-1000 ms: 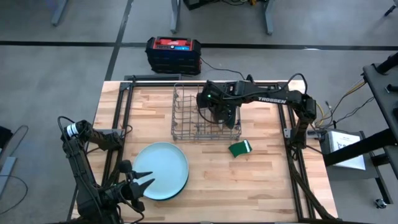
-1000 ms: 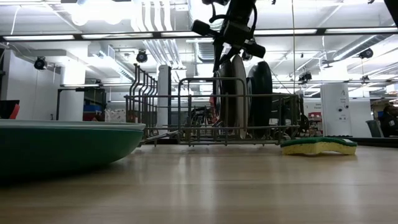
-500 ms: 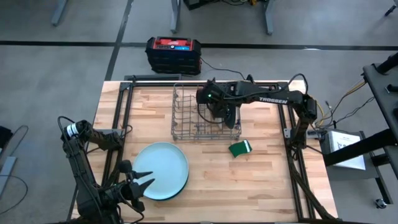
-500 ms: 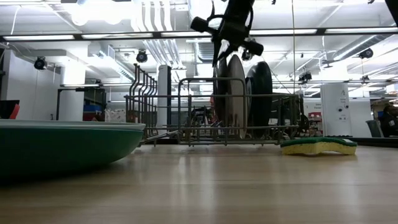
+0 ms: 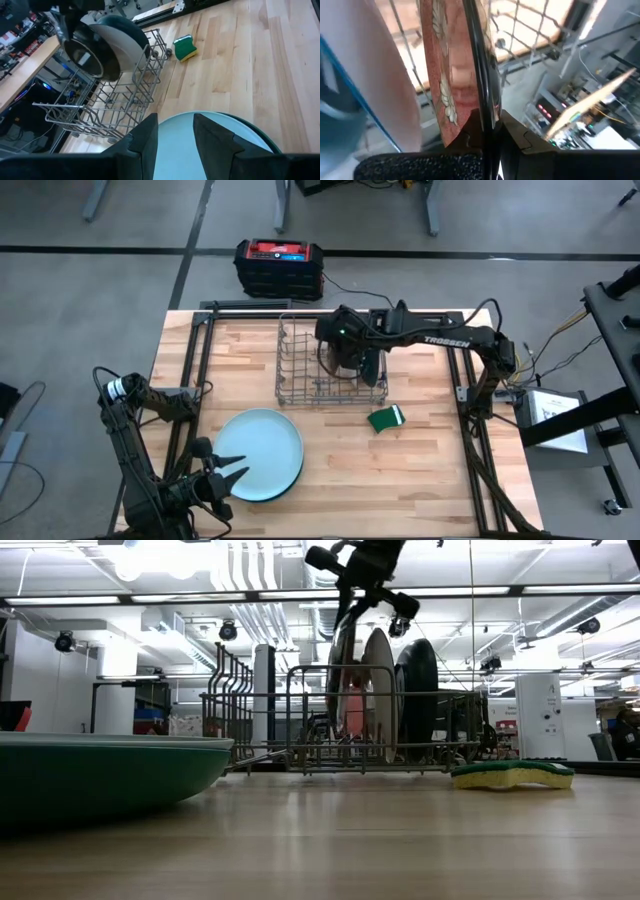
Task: Sort dishes
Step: Put the red plate into the dish rack
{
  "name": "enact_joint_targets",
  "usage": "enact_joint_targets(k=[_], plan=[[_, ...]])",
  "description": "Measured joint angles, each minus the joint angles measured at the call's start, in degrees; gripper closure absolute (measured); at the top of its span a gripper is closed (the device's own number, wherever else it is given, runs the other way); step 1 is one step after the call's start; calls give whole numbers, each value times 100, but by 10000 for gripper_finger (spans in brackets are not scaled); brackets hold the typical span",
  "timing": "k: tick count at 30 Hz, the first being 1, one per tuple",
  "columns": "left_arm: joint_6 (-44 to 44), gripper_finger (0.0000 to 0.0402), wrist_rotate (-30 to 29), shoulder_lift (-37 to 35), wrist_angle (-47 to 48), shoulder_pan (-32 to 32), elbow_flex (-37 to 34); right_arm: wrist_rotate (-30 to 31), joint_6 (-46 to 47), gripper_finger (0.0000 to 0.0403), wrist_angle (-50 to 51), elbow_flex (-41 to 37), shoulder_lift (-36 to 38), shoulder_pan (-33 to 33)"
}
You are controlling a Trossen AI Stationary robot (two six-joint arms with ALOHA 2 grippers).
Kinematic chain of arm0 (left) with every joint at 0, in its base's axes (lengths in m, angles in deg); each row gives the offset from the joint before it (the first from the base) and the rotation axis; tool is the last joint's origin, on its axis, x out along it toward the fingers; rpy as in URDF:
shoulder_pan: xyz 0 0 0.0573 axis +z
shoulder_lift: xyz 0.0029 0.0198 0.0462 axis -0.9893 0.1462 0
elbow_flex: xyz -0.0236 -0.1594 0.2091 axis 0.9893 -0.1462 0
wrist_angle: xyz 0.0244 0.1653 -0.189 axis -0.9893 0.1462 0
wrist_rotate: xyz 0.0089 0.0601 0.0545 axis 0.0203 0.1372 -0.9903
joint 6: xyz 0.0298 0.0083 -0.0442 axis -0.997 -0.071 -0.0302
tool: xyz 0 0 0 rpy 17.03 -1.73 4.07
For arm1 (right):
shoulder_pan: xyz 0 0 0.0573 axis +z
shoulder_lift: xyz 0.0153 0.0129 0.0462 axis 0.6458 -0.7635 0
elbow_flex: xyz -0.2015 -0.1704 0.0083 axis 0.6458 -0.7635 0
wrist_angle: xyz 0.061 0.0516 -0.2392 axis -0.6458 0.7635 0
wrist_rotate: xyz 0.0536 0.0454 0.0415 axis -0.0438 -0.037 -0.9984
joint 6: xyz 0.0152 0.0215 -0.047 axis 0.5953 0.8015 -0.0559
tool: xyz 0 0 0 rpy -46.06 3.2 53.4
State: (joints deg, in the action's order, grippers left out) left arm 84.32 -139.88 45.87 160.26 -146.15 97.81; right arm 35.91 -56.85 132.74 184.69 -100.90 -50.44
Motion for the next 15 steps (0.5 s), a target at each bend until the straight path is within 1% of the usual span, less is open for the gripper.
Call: enact_joint_targets(k=[5, 15], plan=[[-13, 286, 0, 0, -1, -1, 0, -485, 312, 394, -127, -22, -2, 10], [-16, 286, 0, 0, -2, 0, 0, -494, 112, 394, -57, -49, -86, 20]])
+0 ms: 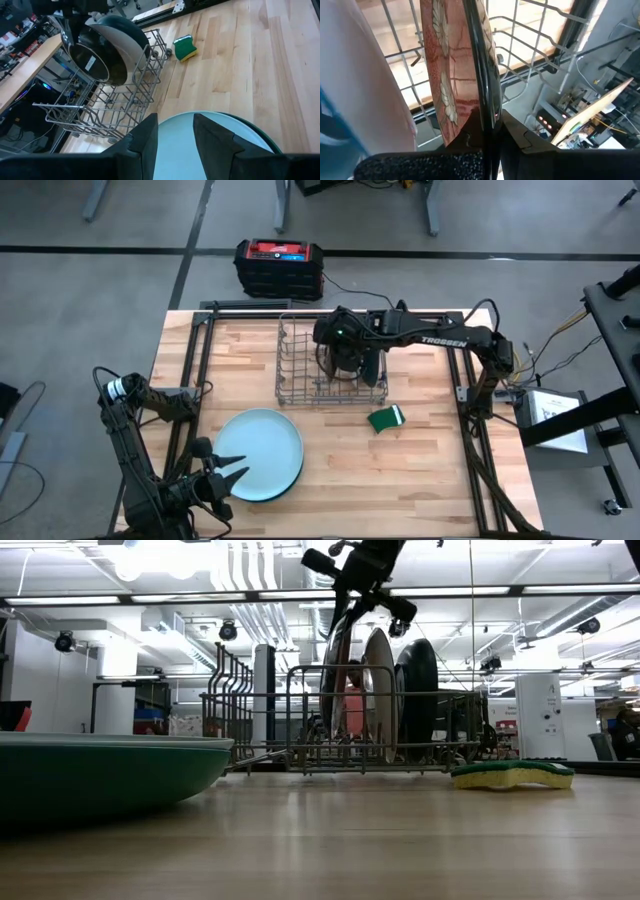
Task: Sort dishes
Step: Put the red plate into the dish rack
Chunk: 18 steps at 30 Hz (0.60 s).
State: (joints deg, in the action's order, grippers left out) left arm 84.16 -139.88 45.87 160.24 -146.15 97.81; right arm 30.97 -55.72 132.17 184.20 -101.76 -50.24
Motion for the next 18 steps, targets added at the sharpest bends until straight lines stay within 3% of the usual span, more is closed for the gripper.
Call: enact_joint_targets(k=[18], plan=[[0, 286, 2, 0, 2, 0, 0, -35, 3, 394, -114, -36, -386, 2]])
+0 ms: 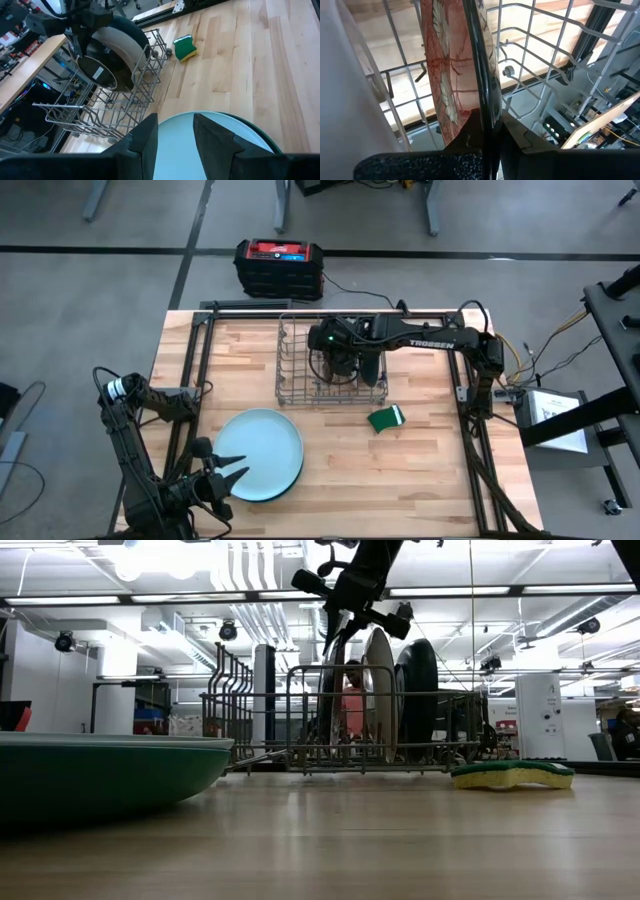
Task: Sort dishes
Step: Put the red plate into the dish rack
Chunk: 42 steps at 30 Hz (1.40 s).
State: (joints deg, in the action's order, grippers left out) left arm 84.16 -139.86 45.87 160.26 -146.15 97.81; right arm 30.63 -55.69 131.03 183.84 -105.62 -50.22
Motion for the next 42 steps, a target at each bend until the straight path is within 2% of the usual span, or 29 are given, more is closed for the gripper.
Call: enact_joint_targets(k=[10, 19, 42], plan=[[-1, 286, 0, 0, 0, -1, 1, -133, -24, 394, -1, -23, 0, -2], [-2, 286, 0, 0, 0, -2, 1, 599, -395, 394, -56, 39, 127, -2], [-4, 286, 0, 0, 0, 0, 0, 819, -671, 394, -729, 127, 287, 17]])
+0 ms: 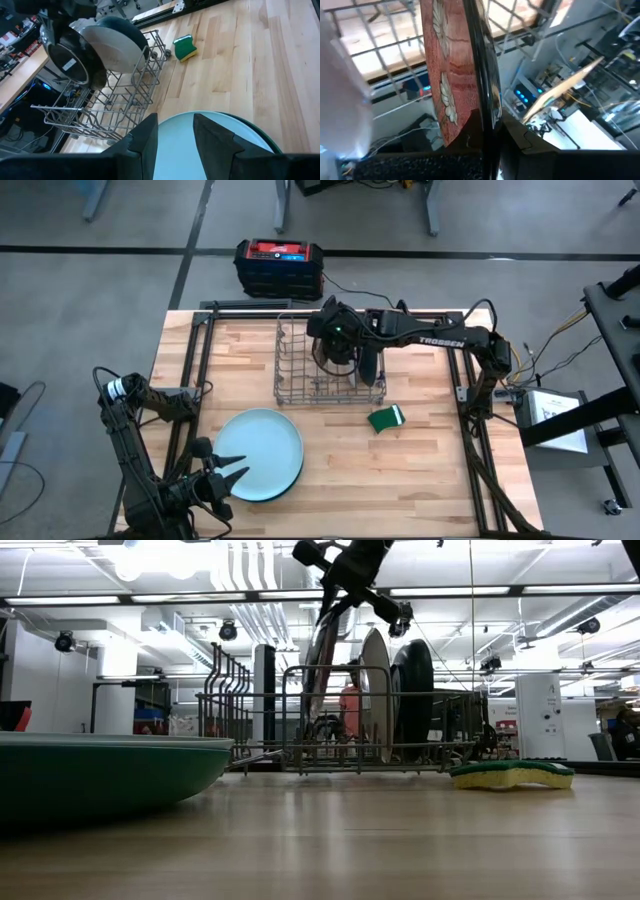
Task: Sort dishes
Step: Put the red plate into the dish rack
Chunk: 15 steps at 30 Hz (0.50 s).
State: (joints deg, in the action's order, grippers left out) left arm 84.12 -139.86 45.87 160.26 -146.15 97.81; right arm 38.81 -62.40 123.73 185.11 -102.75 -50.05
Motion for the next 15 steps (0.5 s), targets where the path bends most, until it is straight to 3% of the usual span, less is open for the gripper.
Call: enact_joint_targets(k=[8, 15], plan=[[0, 286, 0, 0, 0, 0, 0, -695, 298, 394, 69, -70, 1, 12], [0, 286, 0, 0, -1, 0, 0, -799, 288, 394, 83, -84, -80, 22]])
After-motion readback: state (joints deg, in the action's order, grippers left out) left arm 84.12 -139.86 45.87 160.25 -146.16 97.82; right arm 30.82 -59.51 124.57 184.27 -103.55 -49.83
